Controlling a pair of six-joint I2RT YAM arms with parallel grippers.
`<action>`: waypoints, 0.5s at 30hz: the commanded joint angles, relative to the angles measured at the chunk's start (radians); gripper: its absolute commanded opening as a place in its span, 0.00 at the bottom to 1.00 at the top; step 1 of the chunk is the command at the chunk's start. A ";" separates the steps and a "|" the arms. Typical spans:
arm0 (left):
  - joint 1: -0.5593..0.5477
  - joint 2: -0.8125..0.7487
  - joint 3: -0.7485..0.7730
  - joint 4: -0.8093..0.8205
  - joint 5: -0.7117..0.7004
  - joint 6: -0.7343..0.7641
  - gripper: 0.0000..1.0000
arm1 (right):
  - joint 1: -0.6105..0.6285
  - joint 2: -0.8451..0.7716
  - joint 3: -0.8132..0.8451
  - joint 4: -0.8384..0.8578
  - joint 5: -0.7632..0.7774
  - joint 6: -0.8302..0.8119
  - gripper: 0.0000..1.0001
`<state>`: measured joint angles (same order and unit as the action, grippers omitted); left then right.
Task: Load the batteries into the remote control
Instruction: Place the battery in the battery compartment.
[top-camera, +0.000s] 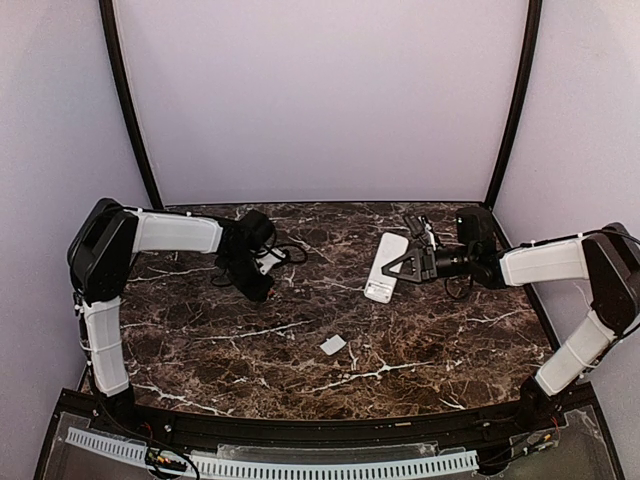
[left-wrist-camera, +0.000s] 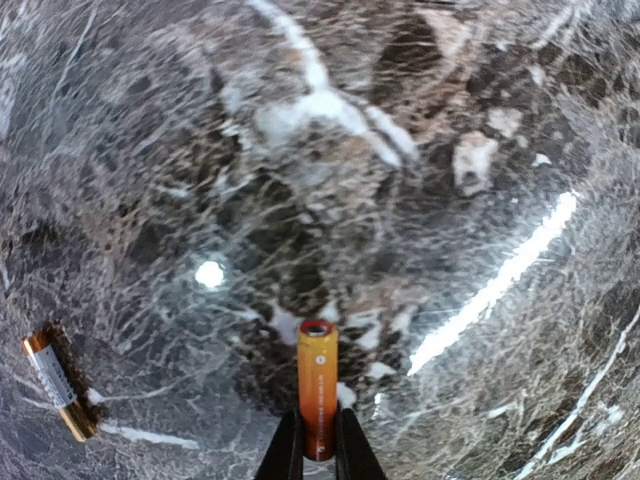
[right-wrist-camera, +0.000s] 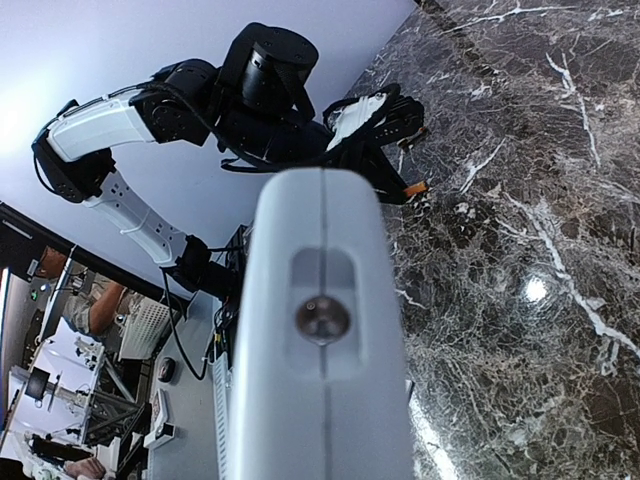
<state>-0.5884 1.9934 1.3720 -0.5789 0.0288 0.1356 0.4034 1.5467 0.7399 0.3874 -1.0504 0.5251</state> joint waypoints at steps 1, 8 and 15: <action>-0.078 -0.031 0.024 -0.035 -0.030 0.097 0.01 | -0.006 0.020 -0.007 -0.011 -0.044 0.003 0.00; -0.214 -0.197 -0.029 -0.020 -0.076 0.215 0.00 | -0.003 0.044 -0.068 0.089 -0.094 0.117 0.00; -0.346 -0.343 -0.019 -0.074 -0.044 0.356 0.01 | 0.033 0.075 -0.072 0.106 -0.098 0.171 0.00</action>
<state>-0.8600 1.7271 1.3457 -0.5858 -0.0242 0.3798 0.4088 1.6005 0.6670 0.4274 -1.1252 0.6498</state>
